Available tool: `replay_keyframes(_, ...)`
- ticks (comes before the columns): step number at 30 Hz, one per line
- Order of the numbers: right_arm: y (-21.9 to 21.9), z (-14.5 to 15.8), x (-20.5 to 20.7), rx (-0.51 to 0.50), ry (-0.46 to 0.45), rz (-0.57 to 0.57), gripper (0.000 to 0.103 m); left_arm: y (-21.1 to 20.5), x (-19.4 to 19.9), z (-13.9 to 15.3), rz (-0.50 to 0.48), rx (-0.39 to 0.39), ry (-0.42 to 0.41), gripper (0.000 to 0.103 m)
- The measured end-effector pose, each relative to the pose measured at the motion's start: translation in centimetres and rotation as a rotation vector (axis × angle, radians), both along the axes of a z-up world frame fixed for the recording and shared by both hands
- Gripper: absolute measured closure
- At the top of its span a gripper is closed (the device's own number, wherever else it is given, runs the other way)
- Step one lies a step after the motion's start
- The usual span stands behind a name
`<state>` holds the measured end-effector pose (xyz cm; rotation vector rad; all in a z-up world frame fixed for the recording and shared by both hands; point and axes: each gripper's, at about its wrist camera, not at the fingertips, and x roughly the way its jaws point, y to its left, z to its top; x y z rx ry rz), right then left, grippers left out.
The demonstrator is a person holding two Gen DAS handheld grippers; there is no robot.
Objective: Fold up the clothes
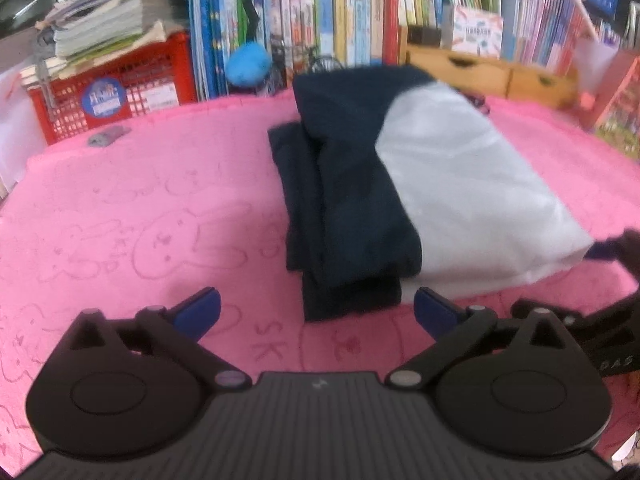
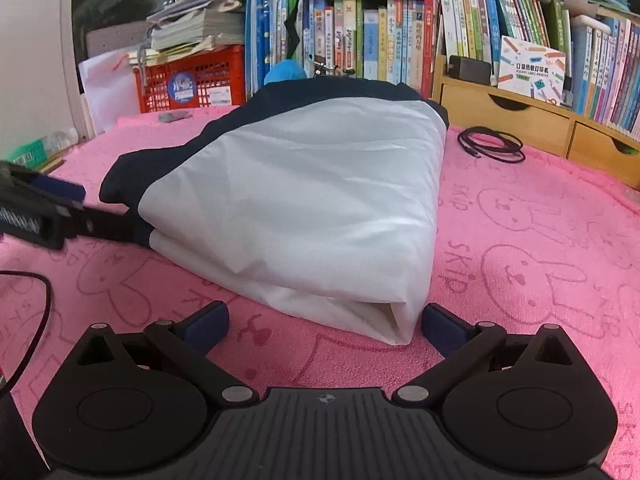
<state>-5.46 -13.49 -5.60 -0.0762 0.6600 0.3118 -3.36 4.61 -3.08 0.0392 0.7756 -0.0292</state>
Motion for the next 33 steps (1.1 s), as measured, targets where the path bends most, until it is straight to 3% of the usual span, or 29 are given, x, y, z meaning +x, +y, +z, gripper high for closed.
replay_keyframes(5,0.0,0.0,0.2,0.004,0.003,0.002,0.0,0.0,0.8,-1.3,-0.002,-0.04,0.068,0.0)
replay_keyframes(18,0.0,-0.1,0.1,0.0,0.0,0.002,0.0,-0.4,1.2,-1.3,0.009,-0.032,0.067,0.0)
replay_keyframes(24,-0.1,2.2,-0.1,-0.018,-0.068,-0.039,0.0,-0.6,0.7,0.5,-0.005,-0.033,0.031,0.0)
replay_keyframes(33,0.7,2.3,0.2,-0.047,-0.045,-0.015,0.0,-0.9,1.3,0.4,-0.022,-0.034,0.042,0.0)
